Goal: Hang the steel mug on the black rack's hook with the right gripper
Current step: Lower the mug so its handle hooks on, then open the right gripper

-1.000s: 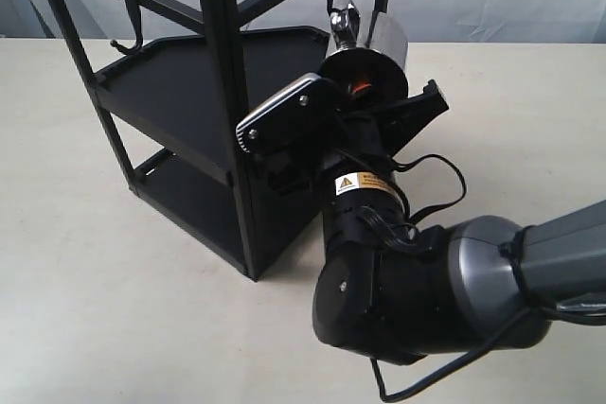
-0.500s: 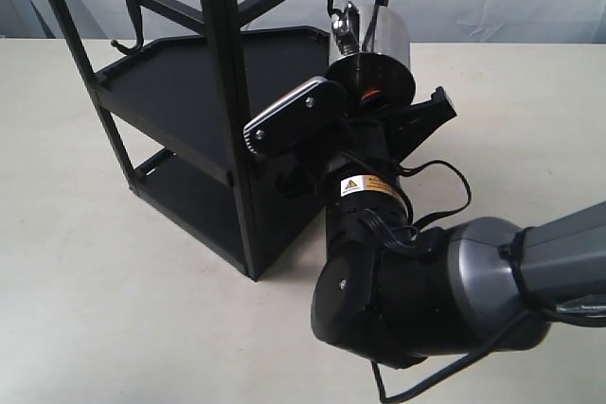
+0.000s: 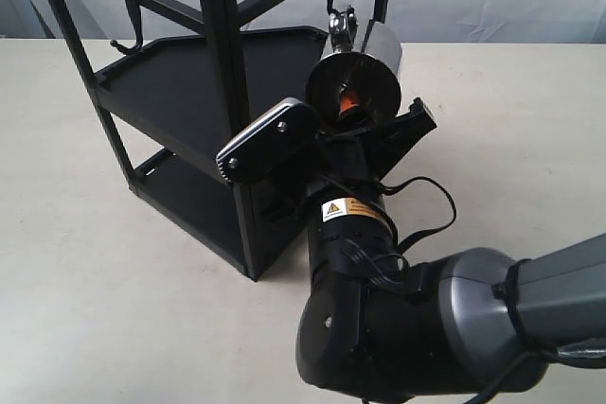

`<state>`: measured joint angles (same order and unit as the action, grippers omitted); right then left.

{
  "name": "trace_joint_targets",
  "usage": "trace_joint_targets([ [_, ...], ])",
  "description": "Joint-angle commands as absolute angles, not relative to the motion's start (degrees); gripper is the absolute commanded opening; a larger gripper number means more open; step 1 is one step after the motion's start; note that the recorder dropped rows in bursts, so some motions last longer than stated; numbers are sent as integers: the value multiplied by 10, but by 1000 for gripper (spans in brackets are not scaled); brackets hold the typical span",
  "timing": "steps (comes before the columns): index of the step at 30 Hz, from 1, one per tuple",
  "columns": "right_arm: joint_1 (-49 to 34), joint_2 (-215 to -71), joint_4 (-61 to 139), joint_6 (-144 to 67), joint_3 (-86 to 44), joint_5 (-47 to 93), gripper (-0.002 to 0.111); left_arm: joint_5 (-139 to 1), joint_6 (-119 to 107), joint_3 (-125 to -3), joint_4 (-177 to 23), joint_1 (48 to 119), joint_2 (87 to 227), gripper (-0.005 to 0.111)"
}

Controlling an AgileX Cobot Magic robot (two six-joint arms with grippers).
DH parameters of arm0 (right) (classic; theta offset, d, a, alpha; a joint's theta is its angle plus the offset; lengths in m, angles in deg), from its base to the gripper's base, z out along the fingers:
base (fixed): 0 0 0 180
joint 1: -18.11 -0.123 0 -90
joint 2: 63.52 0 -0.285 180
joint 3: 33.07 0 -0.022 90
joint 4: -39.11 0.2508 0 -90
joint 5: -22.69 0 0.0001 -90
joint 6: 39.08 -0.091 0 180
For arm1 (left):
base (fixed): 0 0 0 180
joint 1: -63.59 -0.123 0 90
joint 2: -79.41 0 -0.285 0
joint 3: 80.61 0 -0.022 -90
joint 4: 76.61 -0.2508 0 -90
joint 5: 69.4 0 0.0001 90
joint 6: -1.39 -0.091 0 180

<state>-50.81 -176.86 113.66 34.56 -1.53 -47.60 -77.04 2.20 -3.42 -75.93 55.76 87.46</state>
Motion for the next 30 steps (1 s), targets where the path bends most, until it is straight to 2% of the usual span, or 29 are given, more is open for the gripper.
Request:
trace_joint_targets([
  [1,-511,-1767,1145,348,-14,-473,42,-767,23,-34,-753,563,872,1],
  [30,-511,-1766,1128,385,-14,-473,42,-767,23,-34,-753,563,872,1],
])
